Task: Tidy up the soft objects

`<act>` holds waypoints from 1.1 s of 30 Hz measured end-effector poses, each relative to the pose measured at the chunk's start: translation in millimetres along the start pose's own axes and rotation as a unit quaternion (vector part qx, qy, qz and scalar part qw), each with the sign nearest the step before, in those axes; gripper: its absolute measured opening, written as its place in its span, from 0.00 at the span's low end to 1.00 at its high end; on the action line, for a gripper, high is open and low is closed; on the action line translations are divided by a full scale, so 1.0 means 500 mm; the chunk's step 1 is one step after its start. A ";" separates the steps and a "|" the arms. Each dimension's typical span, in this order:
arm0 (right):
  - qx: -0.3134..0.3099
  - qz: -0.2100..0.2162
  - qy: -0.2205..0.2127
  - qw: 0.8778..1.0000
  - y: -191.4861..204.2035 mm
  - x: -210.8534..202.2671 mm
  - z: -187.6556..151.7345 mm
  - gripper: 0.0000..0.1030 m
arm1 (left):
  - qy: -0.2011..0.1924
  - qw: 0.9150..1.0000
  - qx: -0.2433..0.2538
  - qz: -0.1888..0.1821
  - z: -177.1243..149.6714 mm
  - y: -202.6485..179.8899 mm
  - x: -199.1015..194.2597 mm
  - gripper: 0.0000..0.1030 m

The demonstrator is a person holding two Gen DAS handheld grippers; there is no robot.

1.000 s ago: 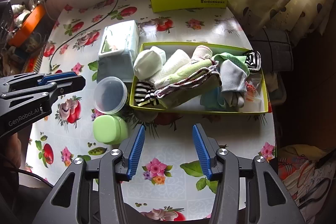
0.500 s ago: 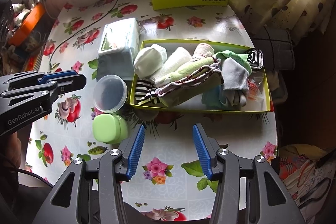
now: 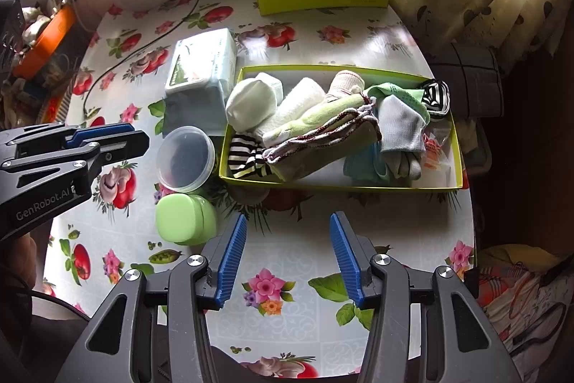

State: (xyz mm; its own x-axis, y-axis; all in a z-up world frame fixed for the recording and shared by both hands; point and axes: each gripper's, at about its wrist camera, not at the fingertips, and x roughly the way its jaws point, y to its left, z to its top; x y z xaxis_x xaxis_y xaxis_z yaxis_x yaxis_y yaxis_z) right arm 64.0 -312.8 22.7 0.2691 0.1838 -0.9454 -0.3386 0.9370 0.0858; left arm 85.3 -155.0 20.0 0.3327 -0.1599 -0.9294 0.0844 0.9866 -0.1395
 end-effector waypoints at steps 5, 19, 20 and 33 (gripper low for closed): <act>0.001 0.001 0.001 1.000 0.000 0.002 -0.003 0.47 | 0.004 1.000 0.003 0.001 0.001 -0.001 0.004 0.20; 0.000 0.001 0.002 1.000 -0.003 0.006 -0.002 0.48 | 0.009 1.000 0.006 -0.001 -0.001 -0.003 0.011 0.20; 0.000 0.001 0.002 1.000 -0.003 0.006 -0.003 0.48 | 0.009 1.000 0.006 -0.001 -0.001 -0.004 0.011 0.20; 0.000 0.003 0.003 1.000 -0.006 0.012 -0.007 0.48 | 0.001 1.000 0.005 0.005 -0.001 -0.001 0.011 0.20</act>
State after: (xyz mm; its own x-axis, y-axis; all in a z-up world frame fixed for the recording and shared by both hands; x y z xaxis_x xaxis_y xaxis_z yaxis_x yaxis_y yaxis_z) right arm 63.5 -315.3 16.0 0.2611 0.1867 -0.9471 -0.3392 0.9363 0.0910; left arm 86.9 -156.5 14.8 0.3311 -0.1502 -0.9316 0.0904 0.9878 -0.1271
